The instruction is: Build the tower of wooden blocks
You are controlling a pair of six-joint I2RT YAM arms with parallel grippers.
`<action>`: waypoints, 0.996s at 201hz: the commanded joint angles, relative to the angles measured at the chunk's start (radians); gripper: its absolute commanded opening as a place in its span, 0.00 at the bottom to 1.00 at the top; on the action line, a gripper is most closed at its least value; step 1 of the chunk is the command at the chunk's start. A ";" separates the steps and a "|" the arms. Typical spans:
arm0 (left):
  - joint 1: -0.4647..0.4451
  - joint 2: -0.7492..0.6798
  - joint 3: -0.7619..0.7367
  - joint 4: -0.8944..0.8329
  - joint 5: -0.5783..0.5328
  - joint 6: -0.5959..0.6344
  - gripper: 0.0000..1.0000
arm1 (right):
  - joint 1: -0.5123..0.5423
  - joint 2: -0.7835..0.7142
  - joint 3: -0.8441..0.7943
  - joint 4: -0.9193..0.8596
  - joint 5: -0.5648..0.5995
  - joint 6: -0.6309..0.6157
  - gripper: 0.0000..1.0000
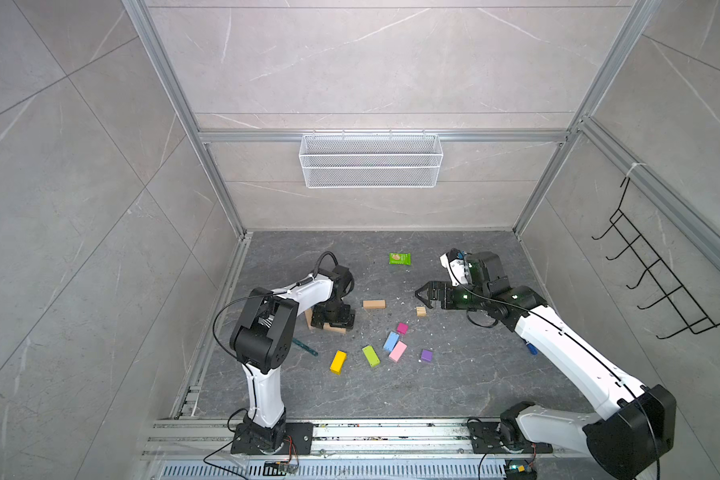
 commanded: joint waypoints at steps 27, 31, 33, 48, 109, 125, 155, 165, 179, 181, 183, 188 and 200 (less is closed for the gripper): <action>-0.014 0.006 -0.028 0.007 -0.025 -0.031 0.84 | 0.002 0.004 0.013 -0.006 0.014 -0.013 0.99; -0.017 0.007 -0.028 0.008 -0.025 -0.032 0.84 | 0.001 0.004 0.013 -0.006 0.013 -0.012 0.99; -0.018 0.007 -0.028 0.008 -0.025 -0.032 0.83 | 0.001 0.005 0.012 -0.006 0.014 -0.012 0.99; -0.027 0.007 -0.031 0.006 -0.032 -0.034 0.79 | 0.001 0.008 0.010 -0.001 0.014 -0.011 0.99; -0.053 -0.004 -0.004 0.005 -0.043 -0.056 0.62 | 0.001 0.003 0.002 -0.001 0.018 -0.003 0.99; -0.067 -0.008 0.018 0.004 -0.043 -0.070 0.62 | 0.001 0.001 0.002 -0.003 0.024 0.005 0.99; -0.103 -0.007 0.064 0.007 -0.048 -0.099 0.58 | 0.001 -0.005 -0.022 0.016 0.024 0.023 0.99; -0.114 -0.004 0.082 0.007 -0.056 -0.111 0.58 | 0.001 -0.009 -0.029 0.020 0.024 0.023 0.99; -0.129 -0.002 0.097 0.016 -0.072 -0.137 0.58 | 0.001 -0.010 -0.033 0.022 0.024 0.023 0.99; -0.131 -0.002 0.098 0.018 -0.072 -0.140 0.58 | 0.001 -0.010 -0.034 0.022 0.024 0.023 0.99; -0.133 -0.002 0.099 0.021 -0.071 -0.142 0.58 | 0.001 -0.010 -0.034 0.022 0.024 0.023 0.99; -0.137 -0.002 0.102 0.029 -0.072 -0.150 0.58 | 0.001 -0.010 -0.035 0.022 0.025 0.023 0.99; -0.147 0.002 0.114 0.036 -0.075 -0.170 0.58 | 0.001 -0.010 -0.036 0.022 0.024 0.024 0.99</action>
